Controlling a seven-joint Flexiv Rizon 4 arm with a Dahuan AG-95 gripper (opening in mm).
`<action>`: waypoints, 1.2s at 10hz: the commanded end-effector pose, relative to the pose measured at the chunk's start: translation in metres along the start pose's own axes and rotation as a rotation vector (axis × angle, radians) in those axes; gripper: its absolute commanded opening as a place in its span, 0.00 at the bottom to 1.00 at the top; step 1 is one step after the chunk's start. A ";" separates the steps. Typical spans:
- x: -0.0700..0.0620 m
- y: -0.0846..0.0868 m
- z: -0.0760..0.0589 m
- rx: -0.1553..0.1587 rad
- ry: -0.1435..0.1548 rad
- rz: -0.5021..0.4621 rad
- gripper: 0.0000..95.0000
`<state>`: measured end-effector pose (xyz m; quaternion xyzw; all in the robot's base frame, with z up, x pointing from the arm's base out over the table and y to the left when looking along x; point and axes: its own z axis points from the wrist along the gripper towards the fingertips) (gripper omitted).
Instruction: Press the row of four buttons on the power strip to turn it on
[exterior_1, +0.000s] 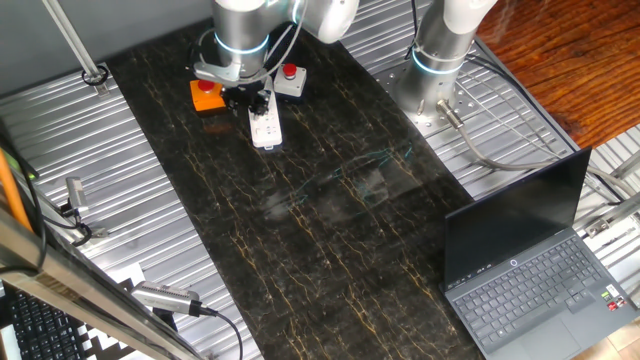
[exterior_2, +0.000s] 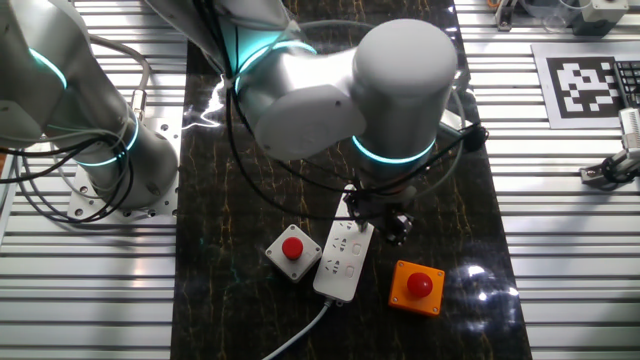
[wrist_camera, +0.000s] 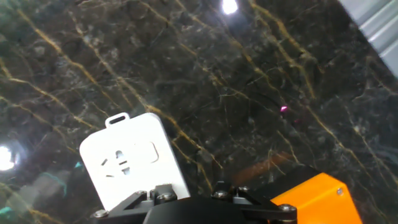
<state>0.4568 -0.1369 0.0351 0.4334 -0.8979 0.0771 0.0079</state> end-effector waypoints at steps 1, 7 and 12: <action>0.000 0.000 0.008 -0.017 0.006 0.000 0.40; -0.012 0.002 -0.023 -0.010 -0.010 -0.011 0.40; -0.034 0.008 -0.025 -0.003 -0.014 0.017 0.40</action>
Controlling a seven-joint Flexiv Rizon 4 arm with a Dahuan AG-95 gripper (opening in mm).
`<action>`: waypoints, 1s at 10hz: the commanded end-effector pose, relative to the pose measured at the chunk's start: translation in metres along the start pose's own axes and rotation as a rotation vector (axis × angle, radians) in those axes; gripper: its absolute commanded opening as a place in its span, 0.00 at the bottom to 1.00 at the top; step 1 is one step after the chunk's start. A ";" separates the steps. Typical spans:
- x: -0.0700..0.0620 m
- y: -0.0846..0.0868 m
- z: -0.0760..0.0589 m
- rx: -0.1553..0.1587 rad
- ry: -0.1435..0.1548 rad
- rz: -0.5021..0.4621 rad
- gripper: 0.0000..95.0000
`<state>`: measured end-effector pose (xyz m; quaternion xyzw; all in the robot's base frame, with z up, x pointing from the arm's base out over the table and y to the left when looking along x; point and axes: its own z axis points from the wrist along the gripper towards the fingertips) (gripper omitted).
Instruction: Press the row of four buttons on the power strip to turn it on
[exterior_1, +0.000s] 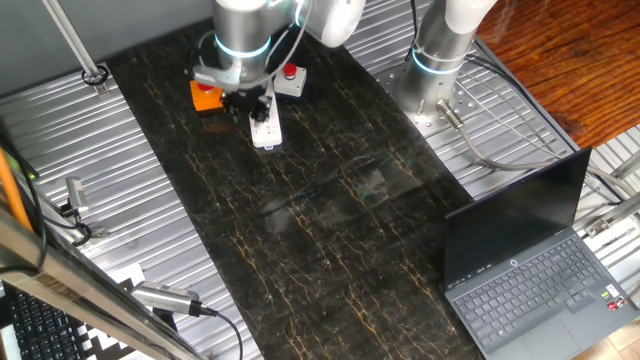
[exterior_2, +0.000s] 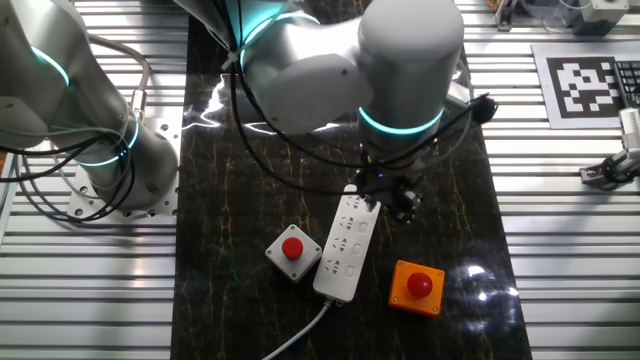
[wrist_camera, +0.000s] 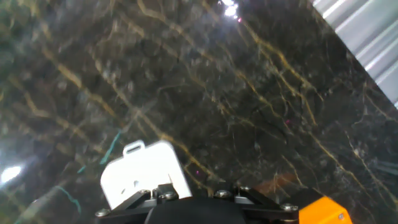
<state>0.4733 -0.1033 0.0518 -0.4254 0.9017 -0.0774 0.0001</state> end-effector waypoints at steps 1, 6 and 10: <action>-0.002 0.001 -0.006 -0.011 0.002 -0.004 0.40; -0.006 0.004 -0.002 -0.006 0.011 -0.007 0.40; -0.006 0.006 0.001 -0.008 0.016 -0.005 0.40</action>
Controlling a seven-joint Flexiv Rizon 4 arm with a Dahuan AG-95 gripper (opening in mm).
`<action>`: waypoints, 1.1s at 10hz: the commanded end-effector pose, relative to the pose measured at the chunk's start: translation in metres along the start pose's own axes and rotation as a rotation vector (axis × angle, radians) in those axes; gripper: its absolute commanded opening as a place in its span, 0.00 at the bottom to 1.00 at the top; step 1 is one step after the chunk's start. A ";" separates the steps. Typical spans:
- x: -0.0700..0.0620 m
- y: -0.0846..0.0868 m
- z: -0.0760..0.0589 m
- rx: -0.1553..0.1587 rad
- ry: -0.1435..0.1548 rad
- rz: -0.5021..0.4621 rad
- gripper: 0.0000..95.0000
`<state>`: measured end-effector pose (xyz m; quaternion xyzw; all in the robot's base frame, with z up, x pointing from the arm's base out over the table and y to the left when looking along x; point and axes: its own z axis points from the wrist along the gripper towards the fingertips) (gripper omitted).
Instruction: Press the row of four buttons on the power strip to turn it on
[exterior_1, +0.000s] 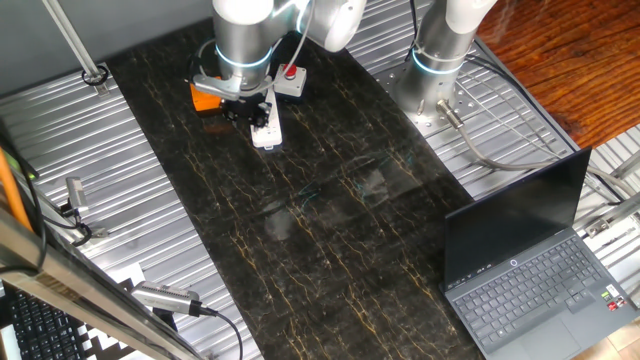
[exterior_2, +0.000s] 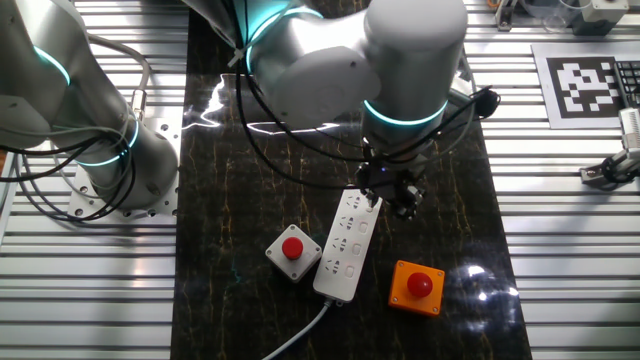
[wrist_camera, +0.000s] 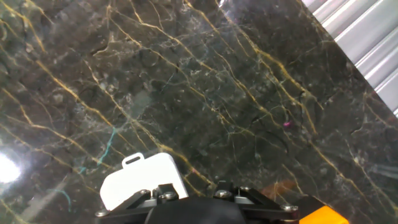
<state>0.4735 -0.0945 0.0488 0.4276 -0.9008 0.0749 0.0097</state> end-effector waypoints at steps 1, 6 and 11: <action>0.002 0.001 0.000 0.005 0.001 -0.001 0.40; 0.006 0.006 0.009 0.011 -0.005 0.009 0.40; 0.005 0.005 0.019 0.021 -0.011 0.013 0.40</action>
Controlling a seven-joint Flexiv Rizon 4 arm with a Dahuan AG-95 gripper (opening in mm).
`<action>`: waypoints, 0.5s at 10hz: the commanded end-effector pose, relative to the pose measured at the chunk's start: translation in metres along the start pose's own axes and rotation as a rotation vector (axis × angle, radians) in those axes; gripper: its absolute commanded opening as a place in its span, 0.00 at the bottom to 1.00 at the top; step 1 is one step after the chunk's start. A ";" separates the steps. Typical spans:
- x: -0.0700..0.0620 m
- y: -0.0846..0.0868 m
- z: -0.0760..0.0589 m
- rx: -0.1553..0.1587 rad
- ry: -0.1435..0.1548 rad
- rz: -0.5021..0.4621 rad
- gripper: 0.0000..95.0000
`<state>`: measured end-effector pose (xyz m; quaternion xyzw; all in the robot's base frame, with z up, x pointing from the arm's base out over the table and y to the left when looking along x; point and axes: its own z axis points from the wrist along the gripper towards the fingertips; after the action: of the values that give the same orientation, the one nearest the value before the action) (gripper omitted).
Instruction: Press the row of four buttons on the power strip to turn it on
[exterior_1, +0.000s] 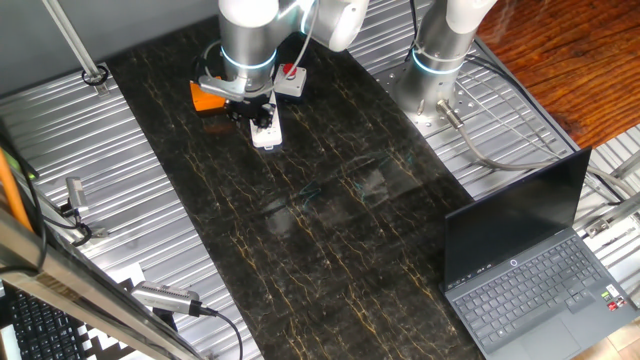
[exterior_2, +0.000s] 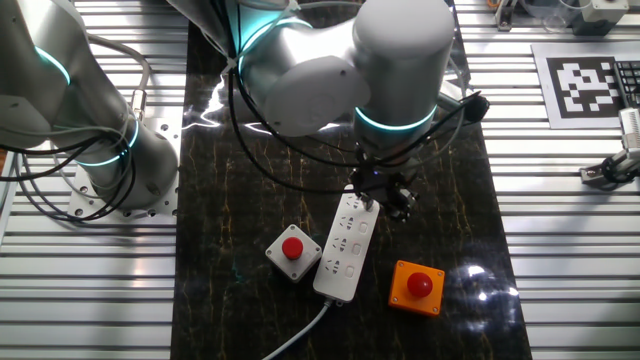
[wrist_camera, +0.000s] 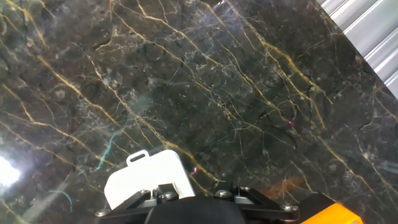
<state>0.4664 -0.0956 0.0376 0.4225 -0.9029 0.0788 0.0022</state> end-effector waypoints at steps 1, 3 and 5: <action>0.000 -0.001 0.013 0.016 -0.004 0.002 0.40; 0.000 -0.001 0.016 0.029 0.004 -0.003 0.40; -0.001 -0.001 0.021 0.037 -0.005 -0.014 0.40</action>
<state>0.4674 -0.0941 0.0381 0.4304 -0.8977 0.0945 -0.0047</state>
